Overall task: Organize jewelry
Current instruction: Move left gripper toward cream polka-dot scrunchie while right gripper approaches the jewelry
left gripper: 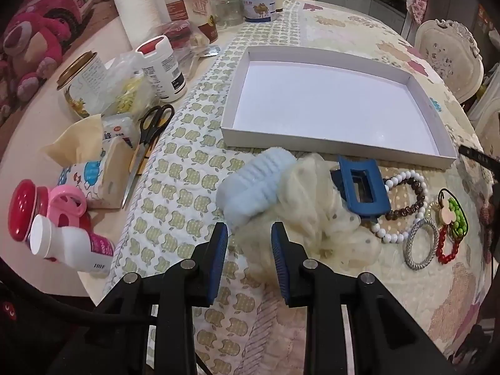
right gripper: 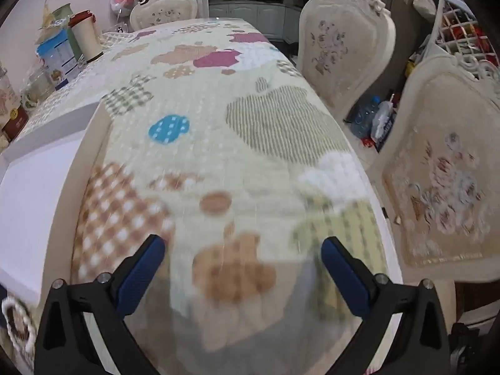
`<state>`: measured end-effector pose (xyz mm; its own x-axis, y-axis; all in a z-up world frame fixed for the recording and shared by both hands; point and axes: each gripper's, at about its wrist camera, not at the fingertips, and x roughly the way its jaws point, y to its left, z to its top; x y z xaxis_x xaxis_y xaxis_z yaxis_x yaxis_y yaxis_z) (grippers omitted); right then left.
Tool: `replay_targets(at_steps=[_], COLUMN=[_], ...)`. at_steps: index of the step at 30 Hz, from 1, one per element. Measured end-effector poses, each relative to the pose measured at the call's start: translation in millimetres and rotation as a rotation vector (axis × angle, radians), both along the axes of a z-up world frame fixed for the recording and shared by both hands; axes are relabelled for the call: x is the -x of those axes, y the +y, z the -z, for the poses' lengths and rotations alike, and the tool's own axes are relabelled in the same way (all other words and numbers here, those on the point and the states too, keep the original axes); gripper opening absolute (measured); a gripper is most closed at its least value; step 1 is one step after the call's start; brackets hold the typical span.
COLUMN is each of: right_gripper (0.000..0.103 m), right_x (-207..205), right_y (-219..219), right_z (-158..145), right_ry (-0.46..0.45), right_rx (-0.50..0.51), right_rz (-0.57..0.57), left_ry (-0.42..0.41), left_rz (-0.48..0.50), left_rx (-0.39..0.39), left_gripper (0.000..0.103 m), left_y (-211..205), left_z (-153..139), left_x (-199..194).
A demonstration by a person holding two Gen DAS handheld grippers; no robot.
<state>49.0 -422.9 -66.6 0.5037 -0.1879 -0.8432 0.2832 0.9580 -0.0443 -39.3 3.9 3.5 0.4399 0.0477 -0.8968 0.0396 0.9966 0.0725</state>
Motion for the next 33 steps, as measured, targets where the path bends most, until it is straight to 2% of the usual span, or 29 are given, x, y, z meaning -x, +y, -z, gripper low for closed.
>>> replay_targets(at_steps=[5,10,15,21,25,29,33], right_gripper=[0.102,0.102,0.102,0.102,0.102,0.102,0.102], right_x=[52,89,118,133,143,150,154], right_y=[39,78,118,145,154,155,151], right_z=[-33,-63,-90,-104,-108,-111,-113], right_ry=[-0.062,-0.106,-0.168,-0.199,-0.207,-0.212,-0.217], right_rx=[0.036,-0.019,-0.048,-0.053,-0.049,-0.038,-0.053], right_rz=[-0.079,-0.147,-0.214,-0.276,-0.297,-0.303,-0.296], left_ry=[-0.012,-0.044,-0.060,-0.070,-0.108,-0.123,-0.129], left_rz=[-0.004,-0.004,-0.002,0.023,0.009,-0.010,0.023], left_rx=[0.002,-0.013,0.009,0.005,0.072,0.087,0.121], left_gripper=[0.019,0.019,0.019,0.019,0.019,0.022,0.022], left_y=[-1,-4,-8,-13,-6,-3,-7], left_z=[-2,-9,-16,-20,-28,-32,-36], left_x=[10,27,51,73,82,87,90])
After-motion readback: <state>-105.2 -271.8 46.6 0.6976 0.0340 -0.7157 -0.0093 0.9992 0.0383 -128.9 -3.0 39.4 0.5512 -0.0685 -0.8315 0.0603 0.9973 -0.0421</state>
